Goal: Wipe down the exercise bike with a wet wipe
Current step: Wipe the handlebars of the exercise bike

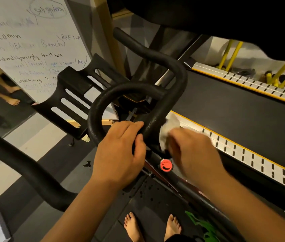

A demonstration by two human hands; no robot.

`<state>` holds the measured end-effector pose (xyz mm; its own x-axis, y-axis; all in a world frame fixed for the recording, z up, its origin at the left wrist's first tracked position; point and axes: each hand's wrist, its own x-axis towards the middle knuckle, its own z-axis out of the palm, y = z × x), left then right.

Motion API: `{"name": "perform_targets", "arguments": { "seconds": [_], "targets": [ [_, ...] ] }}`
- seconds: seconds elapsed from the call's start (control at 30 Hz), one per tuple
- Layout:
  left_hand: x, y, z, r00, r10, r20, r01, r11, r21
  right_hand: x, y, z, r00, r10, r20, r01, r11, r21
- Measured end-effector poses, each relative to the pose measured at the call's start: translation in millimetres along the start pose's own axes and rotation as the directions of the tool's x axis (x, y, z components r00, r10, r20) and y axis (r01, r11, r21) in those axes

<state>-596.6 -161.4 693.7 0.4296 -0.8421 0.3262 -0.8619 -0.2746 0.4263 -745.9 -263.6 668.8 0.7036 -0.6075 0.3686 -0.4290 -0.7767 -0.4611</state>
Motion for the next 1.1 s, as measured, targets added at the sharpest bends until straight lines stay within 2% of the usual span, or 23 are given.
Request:
{"name": "perform_targets", "arguments": {
  "seconds": [0.1, 0.13, 0.17, 0.23, 0.3, 0.37, 0.43, 0.53, 0.63, 0.7, 0.77, 0.83, 0.87, 0.93, 1.0, 1.1],
  "targets": [
    [0.6, -1.7, 1.8, 1.0, 0.01, -0.014, -0.01, 1.0, 0.003, -69.1, -24.4, 33.9, 0.97, -0.148, 0.192, 0.135, 0.988, 0.075],
    [-0.5, -1.5, 1.1, 1.0, 0.01, -0.014, -0.01, 1.0, -0.01, -88.7, -35.3, 41.1, 0.957, -0.146, 0.251, 0.111, 0.983, 0.15],
    [-1.3, -0.4, -0.1, 1.0, 0.006, -0.012, -0.006, 1.0, -0.019, -99.4, -41.1, 45.1, 0.97, -0.131, 0.207, 0.084, 0.972, 0.219],
    [1.3, -1.5, 0.0, 1.0, 0.01, -0.028, -0.011, 1.0, -0.028, -86.3, -31.8, 35.9, 0.995, -0.093, 0.018, 0.084, 0.952, 0.294],
    [-0.2, -2.6, 0.1, 0.999, 0.008, -0.042, -0.011, 0.998, -0.061, -51.9, -18.2, 6.5, 0.989, -0.03, -0.147, 0.064, 0.97, 0.233],
    [-1.3, -4.5, -3.1, 0.994, -0.041, -0.097, 0.026, 0.989, -0.146, -11.9, 1.4, -7.2, 0.962, 0.085, -0.261, -0.057, 0.992, 0.111],
    [-4.3, -8.2, -5.9, 0.983, -0.066, -0.171, 0.03, 0.979, -0.203, 0.7, 3.4, 2.4, 0.97, 0.13, -0.206, -0.124, 0.991, 0.042],
    [-10.5, -17.4, -15.0, 0.965, -0.107, -0.238, 0.041, 0.963, -0.267, -42.6, -15.7, 29.6, 0.995, 0.045, -0.092, -0.041, 0.998, 0.049],
    [-10.1, -36.3, -34.9, 0.953, -0.16, -0.257, 0.068, 0.94, -0.335, -96.2, -49.2, 51.3, 0.997, 0.041, 0.068, -0.051, 0.988, 0.145],
    [-4.0, -56.8, -52.8, 0.951, -0.153, -0.268, 0.058, 0.941, -0.333, -103.7, -69.7, 47.6, 0.987, 0.156, 0.026, -0.156, 0.938, 0.308],
    [-3.1, -77.5, -67.0, 0.963, -0.122, -0.242, 0.05, 0.958, -0.284, -80.9, -83.9, 32.0, 0.96, 0.237, -0.149, -0.162, 0.904, 0.396],
    [-8.6, -93.5, -75.9, 0.986, -0.067, -0.153, 0.024, 0.964, -0.265, -38.2, -91.2, 12.9, 0.897, 0.267, -0.353, -0.143, 0.929, 0.34],
    [-14.9, -100.7, -78.9, 0.995, -0.014, -0.102, -0.013, 0.967, -0.253, -13.2, -91.2, 8.0, 0.877, 0.269, -0.398, -0.16, 0.945, 0.286],
    [-31.8, -115.7, -79.5, 0.993, 0.119, 0.007, -0.115, 0.968, -0.225, 33.1, -85.4, 12.2, 0.871, 0.324, -0.37, -0.274, 0.944, 0.182],
    [-51.7, -130.9, -76.9, 0.978, 0.173, 0.117, -0.151, 0.972, -0.182, 58.1, -76.6, 26.9, 0.868, 0.412, -0.277, -0.41, 0.91, 0.066],
    [-71.4, -146.4, -78.0, 0.969, 0.22, 0.115, -0.218, 0.975, -0.03, 66.6, -76.1, 32.2, 0.847, 0.46, -0.267, -0.483, 0.875, -0.023]
  ]
}}
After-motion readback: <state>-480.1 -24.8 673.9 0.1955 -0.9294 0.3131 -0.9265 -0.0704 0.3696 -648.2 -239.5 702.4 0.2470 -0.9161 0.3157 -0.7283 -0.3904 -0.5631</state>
